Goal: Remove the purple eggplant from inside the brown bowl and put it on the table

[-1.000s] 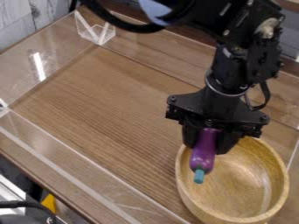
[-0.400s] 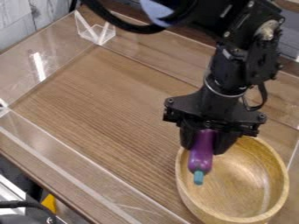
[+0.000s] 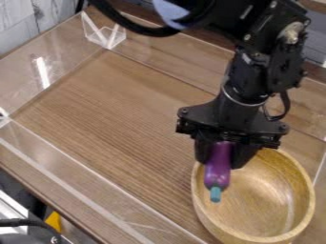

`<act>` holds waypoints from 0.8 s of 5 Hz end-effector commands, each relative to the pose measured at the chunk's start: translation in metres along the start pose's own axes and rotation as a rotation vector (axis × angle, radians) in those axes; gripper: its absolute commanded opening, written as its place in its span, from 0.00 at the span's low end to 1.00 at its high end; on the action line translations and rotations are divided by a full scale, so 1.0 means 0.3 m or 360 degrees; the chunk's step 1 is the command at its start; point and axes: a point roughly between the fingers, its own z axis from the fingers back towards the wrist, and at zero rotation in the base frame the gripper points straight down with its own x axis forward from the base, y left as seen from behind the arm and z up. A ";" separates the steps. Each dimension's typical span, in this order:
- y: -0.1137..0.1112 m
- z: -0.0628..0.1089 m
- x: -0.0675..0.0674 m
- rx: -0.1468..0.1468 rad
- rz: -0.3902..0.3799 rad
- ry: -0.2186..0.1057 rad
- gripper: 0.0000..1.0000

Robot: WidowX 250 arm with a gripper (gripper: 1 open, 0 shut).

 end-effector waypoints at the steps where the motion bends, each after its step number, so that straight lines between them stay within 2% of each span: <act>1: -0.012 0.040 0.028 -0.0048 0.0031 -0.0057 0.00; 4: -0.008 0.048 0.029 -0.0036 0.0074 -0.0048 0.00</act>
